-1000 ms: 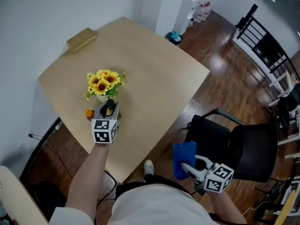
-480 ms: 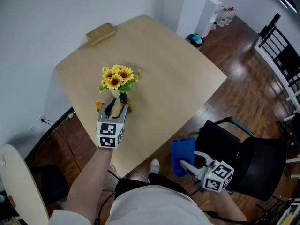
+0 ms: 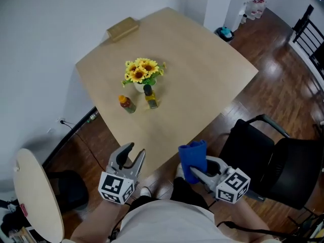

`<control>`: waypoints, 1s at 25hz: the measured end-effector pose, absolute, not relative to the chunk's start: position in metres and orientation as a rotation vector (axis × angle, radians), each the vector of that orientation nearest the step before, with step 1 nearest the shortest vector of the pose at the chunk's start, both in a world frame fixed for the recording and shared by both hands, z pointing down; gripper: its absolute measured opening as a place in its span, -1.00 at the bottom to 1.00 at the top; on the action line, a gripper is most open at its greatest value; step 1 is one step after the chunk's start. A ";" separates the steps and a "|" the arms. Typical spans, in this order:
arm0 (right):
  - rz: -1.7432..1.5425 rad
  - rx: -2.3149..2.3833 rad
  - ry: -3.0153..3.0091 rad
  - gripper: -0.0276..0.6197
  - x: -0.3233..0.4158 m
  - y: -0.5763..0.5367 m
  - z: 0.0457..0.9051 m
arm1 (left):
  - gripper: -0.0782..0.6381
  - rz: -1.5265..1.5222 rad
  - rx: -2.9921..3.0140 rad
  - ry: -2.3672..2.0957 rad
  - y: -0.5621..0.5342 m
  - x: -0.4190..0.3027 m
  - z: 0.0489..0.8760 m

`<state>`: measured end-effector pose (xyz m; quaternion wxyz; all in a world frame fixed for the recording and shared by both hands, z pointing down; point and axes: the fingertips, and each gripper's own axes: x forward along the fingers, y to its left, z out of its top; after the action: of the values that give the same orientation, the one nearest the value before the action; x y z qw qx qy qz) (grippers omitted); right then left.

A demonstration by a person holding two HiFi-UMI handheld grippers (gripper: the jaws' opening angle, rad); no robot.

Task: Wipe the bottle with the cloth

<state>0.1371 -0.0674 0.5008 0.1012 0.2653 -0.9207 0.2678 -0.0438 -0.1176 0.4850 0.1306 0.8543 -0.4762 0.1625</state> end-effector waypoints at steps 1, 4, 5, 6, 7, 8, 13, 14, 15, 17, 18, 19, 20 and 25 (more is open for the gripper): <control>0.791 0.787 -2.723 -0.44 0.130 -0.056 0.497 | -0.29 0.465 2.489 -1.359 -0.100 -0.046 0.481; 0.756 0.813 -2.721 -0.44 0.107 -0.018 0.489 | -0.29 0.404 2.524 -1.302 -0.053 -0.062 0.465; 0.742 0.835 -2.717 -0.44 0.098 -0.005 0.488 | -0.29 0.386 2.535 -1.277 -0.037 -0.070 0.462; 0.733 0.865 -2.713 -0.44 0.090 0.007 0.487 | -0.29 0.371 2.541 -1.245 -0.021 -0.078 0.461; 0.731 0.900 -2.707 -0.44 0.081 0.021 0.485 | -0.29 0.356 2.541 -1.206 -0.003 -0.087 0.460; 0.735 0.936 -2.702 -0.44 0.072 0.037 0.484 | -0.29 0.337 2.538 -1.163 0.015 -0.096 0.458; 0.804 1.042 -2.635 -0.44 0.023 0.136 0.484 | -0.33 0.282 2.603 -1.014 0.111 -0.137 0.439; 0.821 1.049 -2.620 -0.44 0.011 0.154 0.485 | -0.34 0.293 2.618 -1.005 0.124 -0.148 0.439; 0.829 1.040 -2.609 -0.44 0.000 0.170 0.486 | -0.34 0.301 2.618 -1.002 0.136 -0.160 0.441; 0.799 0.997 -2.597 -0.44 -0.018 0.196 0.483 | -0.34 0.299 2.596 -1.007 0.162 -0.180 0.445; 0.772 0.984 -2.595 -0.44 -0.022 0.203 0.479 | -0.34 0.294 2.591 -1.013 0.173 -0.187 0.447; 0.749 0.983 -2.597 -0.44 -0.025 0.208 0.475 | -0.34 0.292 2.591 -1.017 0.182 -0.194 0.449; 0.735 0.990 -2.602 -0.44 -0.028 0.212 0.470 | -0.34 0.291 2.593 -1.019 0.190 -0.199 0.450; 0.673 1.010 -2.639 -0.44 -0.032 0.246 0.449 | -0.34 0.286 2.618 -1.057 0.221 -0.209 0.444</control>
<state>-0.0320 0.2457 0.4487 0.1181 0.3451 -0.9022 0.2301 -0.2092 0.2205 0.4438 0.1512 0.9120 -0.3680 0.0998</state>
